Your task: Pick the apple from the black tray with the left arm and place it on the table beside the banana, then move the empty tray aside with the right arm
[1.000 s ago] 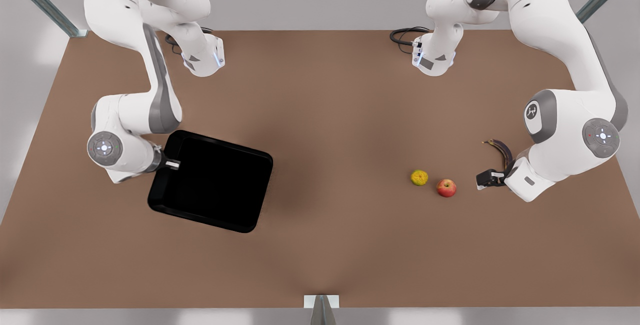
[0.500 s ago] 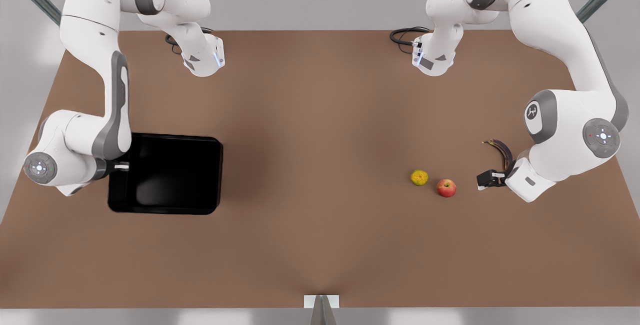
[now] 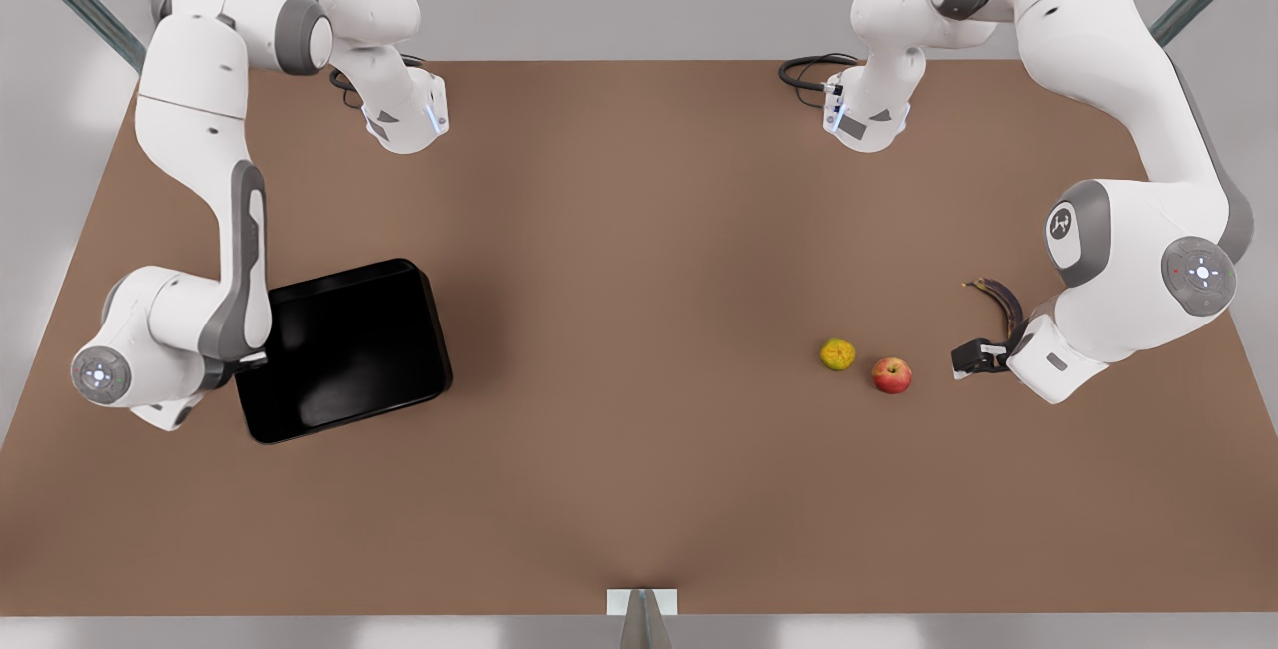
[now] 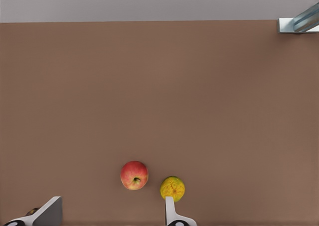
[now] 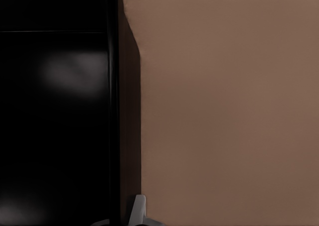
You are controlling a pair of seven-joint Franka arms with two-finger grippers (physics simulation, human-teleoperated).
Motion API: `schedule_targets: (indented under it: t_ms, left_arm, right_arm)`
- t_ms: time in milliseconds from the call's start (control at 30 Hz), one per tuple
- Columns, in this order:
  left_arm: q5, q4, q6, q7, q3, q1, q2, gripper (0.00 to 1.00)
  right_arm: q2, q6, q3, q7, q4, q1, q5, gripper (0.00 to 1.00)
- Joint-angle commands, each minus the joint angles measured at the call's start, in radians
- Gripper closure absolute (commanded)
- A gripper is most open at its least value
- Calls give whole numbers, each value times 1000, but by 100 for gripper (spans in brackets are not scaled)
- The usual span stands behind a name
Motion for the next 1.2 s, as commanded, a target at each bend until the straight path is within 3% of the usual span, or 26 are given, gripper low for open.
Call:
schedule_targets:
  t_ms: [0, 100, 167, 233, 300, 367, 467, 633, 767, 867, 933, 1167]
  left_arm:
    - [1, 1, 0, -3, 0, 0, -1, 0]
    - [-1, -1, 0, -3, 0, 0, -1, 0]
    - [-1, -1, 0, -2, 0, 0, -1, 0]
    - [1, -1, 0, -3, 0, 0, -1, 0]
    - [1, -3, 0, -3, 0, 0, -1, 0]
    - [1, -1, 0, -3, 0, 0, -1, 0]
    - [1, -1, 0, -2, 0, 0, -1, 0]
    - [1, -1, 0, -2, 0, 0, -1, 0]
    - [1, -1, 0, -2, 0, 0, -1, 0]
    - [1, -3, 0, -2, 0, 0, -1, 0]
    - [1, -1, 0, -2, 0, 0, -1, 0]
    - [1, -1, 0, -2, 0, 0, -1, 0]
  right_arm:
    - [5, 41, 0, -270, 0, -1, 7, 71]
    - [8, 41, 0, -269, 0, -9, 8, 59]
    - [7, 41, 0, -262, 2, -9, 8, 36]
    - [7, 41, 1, -256, 5, -7, 20, 25]
    - [-19, 26, 1, -267, 16, -3, 51, 0]
    - [-105, -85, 10, -239, 33, 14, 51, 0]
    - [-130, -430, 29, -74, 246, 59, 50, 0]
    - [-185, -416, 423, 557, 289, 85, 53, 0]
    - [-188, -387, 428, 595, 278, 122, 0, 0]
    - [-214, -405, 386, 592, 280, 20, -9, 0]
    - [-214, -405, 385, 557, 280, 16, -95, 0]
    - [-213, -407, 386, 561, 280, 17, -95, 0]
